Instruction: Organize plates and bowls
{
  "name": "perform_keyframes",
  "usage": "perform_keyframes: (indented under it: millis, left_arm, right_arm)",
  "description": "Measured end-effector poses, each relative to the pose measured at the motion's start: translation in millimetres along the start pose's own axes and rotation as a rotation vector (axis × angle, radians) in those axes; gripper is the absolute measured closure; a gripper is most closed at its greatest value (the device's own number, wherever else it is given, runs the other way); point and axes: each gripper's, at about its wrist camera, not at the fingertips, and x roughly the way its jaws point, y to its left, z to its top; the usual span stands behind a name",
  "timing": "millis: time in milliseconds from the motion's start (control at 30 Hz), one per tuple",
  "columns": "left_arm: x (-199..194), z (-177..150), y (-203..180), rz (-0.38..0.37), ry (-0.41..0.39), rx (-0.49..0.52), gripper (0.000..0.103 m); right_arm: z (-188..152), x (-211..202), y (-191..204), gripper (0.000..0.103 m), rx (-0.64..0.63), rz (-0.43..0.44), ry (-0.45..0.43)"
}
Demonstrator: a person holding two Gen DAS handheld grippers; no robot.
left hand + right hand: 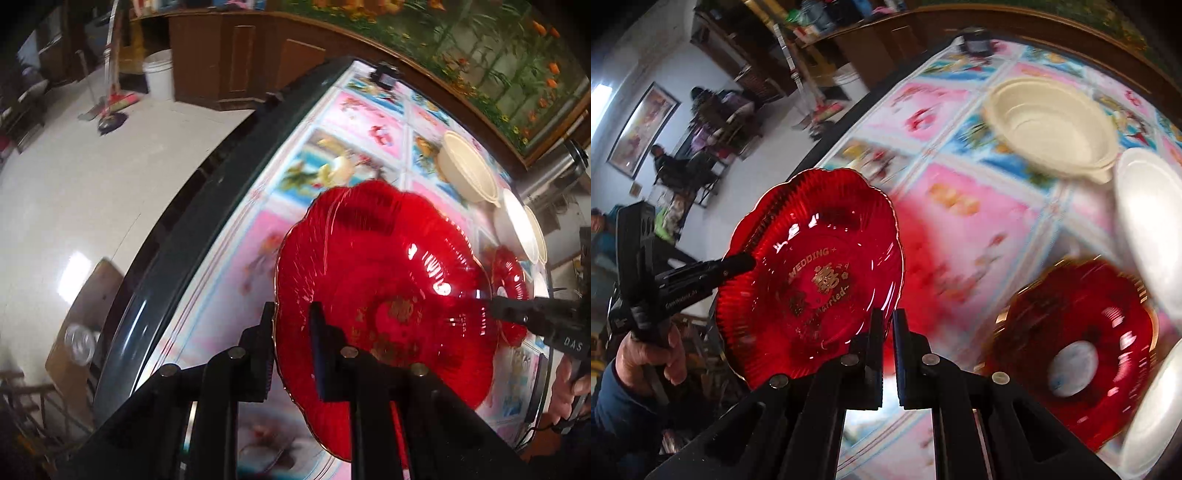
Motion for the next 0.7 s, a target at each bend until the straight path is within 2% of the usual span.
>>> perform_keyframes:
  millis: [67, 133, 233, 267, 333, 400, 467, 500, 600, 667, 700]
  left_arm:
    - [0, -11, 7, -0.026, 0.01, -0.016, 0.088]
    - [3, -21, 4, -0.015, 0.016, -0.006, 0.088]
    - [5, -26, -1, -0.002, 0.016, -0.006, 0.088]
    - [1, -27, -3, -0.004, 0.0, -0.004, 0.088]
    - [-9, -29, -5, 0.006, -0.03, 0.008, 0.078]
    - [-20, -29, -3, 0.045, -0.062, 0.012, 0.039]
    - [-35, -30, 1, 0.051, -0.096, -0.007, 0.037]
    - [-40, -29, 1, 0.041, -0.1, -0.012, 0.037]
    - [-55, -28, -13, 0.02, -0.123, 0.014, 0.037]
    - [-57, -26, -32, -0.007, -0.119, 0.058, 0.037]
    - [-57, -25, -41, -0.018, -0.12, 0.076, 0.037]
  right_arm:
    - [-7, 6, 9, 0.097, -0.007, 0.022, 0.012]
    - [-14, 11, 21, 0.097, -0.02, 0.087, 0.023]
    - [-20, 15, 41, 0.097, -0.079, 0.02, 0.027]
    - [-22, 11, 45, 0.097, -0.08, 0.048, 0.021]
    - [-24, -2, 43, 0.097, -0.057, 0.096, -0.018]
    - [-28, -23, 33, 0.097, -0.017, 0.112, -0.071]
    - [-32, -45, 15, 0.097, 0.016, 0.071, -0.129]
    - [-34, -53, 1, 0.096, 0.039, 0.022, -0.148]
    - [-47, -60, -51, 0.096, 0.146, -0.11, -0.124]
    - [-60, -55, -74, 0.097, 0.147, -0.218, -0.092]
    - [-67, -53, -81, 0.097, 0.163, -0.232, -0.075]
